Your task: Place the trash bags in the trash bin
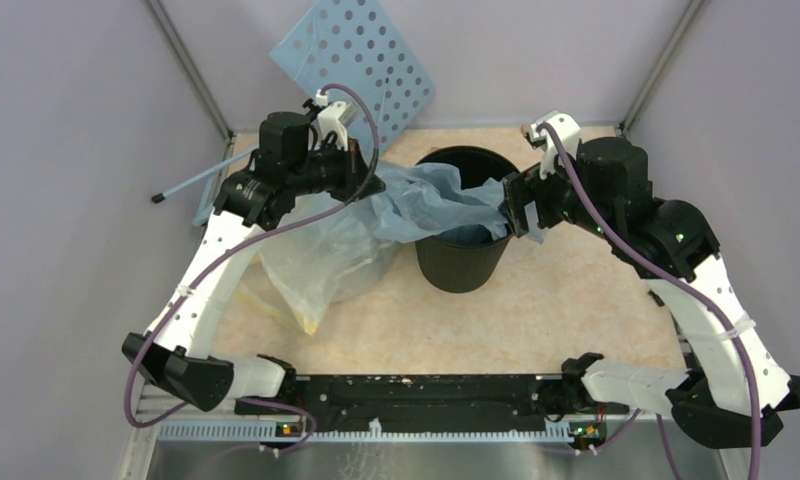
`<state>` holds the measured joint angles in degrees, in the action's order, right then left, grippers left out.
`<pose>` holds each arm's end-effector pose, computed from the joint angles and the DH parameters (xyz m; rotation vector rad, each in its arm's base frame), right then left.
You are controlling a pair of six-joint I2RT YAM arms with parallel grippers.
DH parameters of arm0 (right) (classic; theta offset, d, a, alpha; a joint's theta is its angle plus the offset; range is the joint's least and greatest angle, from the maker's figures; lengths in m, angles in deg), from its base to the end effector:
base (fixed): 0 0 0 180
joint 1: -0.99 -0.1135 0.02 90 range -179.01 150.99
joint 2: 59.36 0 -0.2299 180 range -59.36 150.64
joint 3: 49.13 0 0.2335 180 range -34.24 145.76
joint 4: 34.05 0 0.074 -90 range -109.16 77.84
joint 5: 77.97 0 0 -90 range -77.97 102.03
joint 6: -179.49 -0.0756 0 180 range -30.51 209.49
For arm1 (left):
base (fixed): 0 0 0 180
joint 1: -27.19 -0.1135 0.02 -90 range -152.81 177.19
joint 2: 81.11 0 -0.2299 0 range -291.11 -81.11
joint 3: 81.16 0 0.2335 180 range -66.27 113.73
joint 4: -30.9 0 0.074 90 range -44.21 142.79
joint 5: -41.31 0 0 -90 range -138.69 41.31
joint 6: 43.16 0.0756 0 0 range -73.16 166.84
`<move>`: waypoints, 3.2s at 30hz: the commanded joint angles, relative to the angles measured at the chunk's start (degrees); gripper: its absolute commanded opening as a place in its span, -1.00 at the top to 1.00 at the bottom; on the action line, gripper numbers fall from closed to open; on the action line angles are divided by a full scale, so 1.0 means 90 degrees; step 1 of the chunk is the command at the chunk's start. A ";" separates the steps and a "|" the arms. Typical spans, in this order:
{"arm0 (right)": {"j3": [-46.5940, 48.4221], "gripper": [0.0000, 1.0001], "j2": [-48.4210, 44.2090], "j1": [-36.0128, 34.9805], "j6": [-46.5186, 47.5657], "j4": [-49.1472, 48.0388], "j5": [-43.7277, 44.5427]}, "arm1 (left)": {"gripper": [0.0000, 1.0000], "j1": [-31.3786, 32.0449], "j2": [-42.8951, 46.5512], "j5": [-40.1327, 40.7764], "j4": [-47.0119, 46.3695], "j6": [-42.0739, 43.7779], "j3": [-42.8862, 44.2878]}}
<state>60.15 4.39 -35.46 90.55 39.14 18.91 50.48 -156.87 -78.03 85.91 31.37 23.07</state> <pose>0.1774 0.1198 0.4171 -0.5910 1.9733 0.2606 0.2553 -0.1502 0.3851 0.4762 2.0456 -0.9374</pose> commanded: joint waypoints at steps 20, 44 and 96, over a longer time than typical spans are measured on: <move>-0.0132 -0.77 -0.0747 -0.0201 0.0457 -0.0737 -0.1161 | 0.94 -0.0326 -0.0036 -0.0217 -0.0516 0.0069 -0.0160; -0.1683 -0.15 -0.0922 -0.0207 -0.0068 -0.1203 -0.1622 | 0.95 -0.0340 0.0068 -0.0431 -0.0741 -0.0088 -0.0382; -0.1160 1.00 -0.0614 -0.0201 -0.2917 -0.3031 -0.0442 | 0.96 -0.0348 0.2602 0.0906 -0.3212 -0.3474 -0.3719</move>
<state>40.81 -0.47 -36.79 59.38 2.68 1.77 47.24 -132.85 -75.56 56.84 -8.30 -13.43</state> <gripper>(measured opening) 0.005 0.263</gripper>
